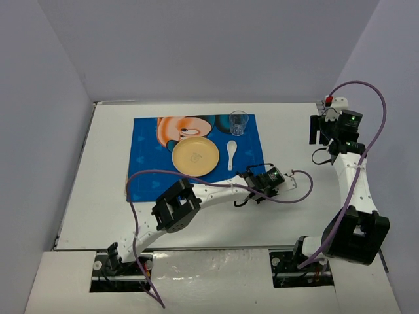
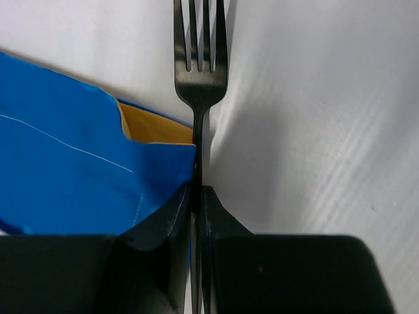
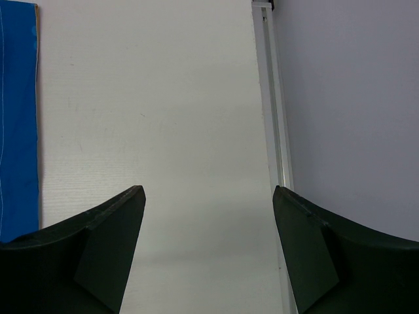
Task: Set the dinner table for one person
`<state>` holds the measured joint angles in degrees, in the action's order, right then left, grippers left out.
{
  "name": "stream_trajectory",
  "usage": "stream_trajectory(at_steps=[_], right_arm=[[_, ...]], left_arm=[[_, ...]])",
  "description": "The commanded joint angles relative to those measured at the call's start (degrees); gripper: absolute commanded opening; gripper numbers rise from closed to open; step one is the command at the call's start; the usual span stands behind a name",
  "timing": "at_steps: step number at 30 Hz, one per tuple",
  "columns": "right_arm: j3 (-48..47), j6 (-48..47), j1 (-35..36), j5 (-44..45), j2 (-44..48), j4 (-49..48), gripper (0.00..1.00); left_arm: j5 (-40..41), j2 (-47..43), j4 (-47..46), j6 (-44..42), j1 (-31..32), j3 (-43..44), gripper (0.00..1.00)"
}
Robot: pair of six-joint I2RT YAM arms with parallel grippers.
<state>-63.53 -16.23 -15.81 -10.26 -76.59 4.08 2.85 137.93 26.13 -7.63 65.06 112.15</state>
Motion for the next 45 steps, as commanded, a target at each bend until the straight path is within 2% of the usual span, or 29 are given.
stream_trajectory(at_steps=[1, 12, 22, 33, 45], right_arm=[[-2.30, 0.24, -0.18, 0.76, 2.77, -3.20, 0.76], [-2.39, 0.84, -0.17, 0.76, 4.14, -3.29, 0.76], [-3.66, 2.21, -0.61, 0.54, 5.13, -3.20, 0.76], [-7.60, 3.97, -0.79, 1.23, 6.47, -2.85, 0.76], [-11.61, 5.44, -0.89, 0.59, 1.00, -3.08, 0.75]], left_arm=[[4.87, 8.39, 1.74, -0.63, -1.34, -7.47, 0.00], [1.56, 1.60, 4.10, -2.60, -0.75, -7.61, 0.00], [-2.15, -12.98, 9.44, -4.79, -0.80, -6.91, 0.00], [-2.85, -21.17, 16.44, -5.20, -2.26, -0.28, 0.00], [-3.71, -27.67, 21.34, -5.10, -8.72, 10.29, 0.00]])
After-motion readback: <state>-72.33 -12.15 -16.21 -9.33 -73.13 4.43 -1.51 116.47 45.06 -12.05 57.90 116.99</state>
